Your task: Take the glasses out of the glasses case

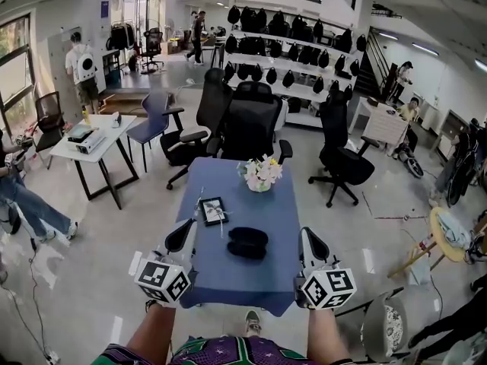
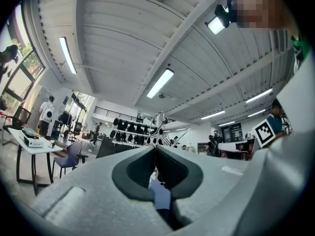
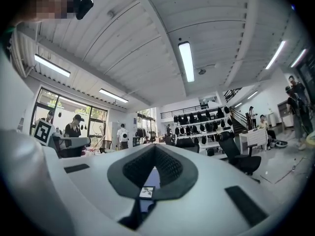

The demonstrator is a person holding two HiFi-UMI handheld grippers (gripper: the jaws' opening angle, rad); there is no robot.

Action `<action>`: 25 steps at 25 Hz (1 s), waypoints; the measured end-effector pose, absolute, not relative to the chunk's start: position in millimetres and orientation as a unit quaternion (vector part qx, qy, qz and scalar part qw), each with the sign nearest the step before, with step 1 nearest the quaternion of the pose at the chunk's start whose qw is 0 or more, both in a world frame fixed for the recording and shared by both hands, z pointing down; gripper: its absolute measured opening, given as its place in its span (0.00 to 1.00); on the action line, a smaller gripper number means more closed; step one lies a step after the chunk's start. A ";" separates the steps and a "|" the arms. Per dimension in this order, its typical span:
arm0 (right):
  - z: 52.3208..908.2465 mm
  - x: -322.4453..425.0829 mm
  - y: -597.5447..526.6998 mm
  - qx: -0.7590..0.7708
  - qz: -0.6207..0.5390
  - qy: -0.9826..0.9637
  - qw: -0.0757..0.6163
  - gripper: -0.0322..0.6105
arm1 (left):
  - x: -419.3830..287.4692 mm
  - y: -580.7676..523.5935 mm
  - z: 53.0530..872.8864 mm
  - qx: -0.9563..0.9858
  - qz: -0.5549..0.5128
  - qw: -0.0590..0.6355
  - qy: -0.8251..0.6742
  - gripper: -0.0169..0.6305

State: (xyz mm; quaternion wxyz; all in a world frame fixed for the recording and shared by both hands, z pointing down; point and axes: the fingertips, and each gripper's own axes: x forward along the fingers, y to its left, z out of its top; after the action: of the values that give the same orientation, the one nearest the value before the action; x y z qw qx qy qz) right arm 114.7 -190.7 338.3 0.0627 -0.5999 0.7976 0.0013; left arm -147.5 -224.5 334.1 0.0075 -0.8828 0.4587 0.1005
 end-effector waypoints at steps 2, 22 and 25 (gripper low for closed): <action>335.8 112.4 -189.3 -0.597 -0.003 0.799 0.070 0.05 | -146.8 -224.1 331.8 -0.884 0.102 0.007 0.457 0.06; 339.1 106.5 -184.4 -0.600 0.002 0.798 0.050 0.05 | -140.3 -216.6 331.9 -0.889 0.118 -0.002 0.442 0.06; 337.3 106.9 -184.8 -0.599 0.004 0.799 0.050 0.05 | -138.6 -216.3 330.7 -0.889 0.119 -0.001 0.442 0.06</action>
State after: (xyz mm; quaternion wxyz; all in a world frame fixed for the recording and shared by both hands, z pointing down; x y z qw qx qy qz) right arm 106.9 -184.8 337.3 0.0498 -0.5987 0.7994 0.0036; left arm -138.6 -216.3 330.7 -0.0006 -0.8890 0.4422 0.1189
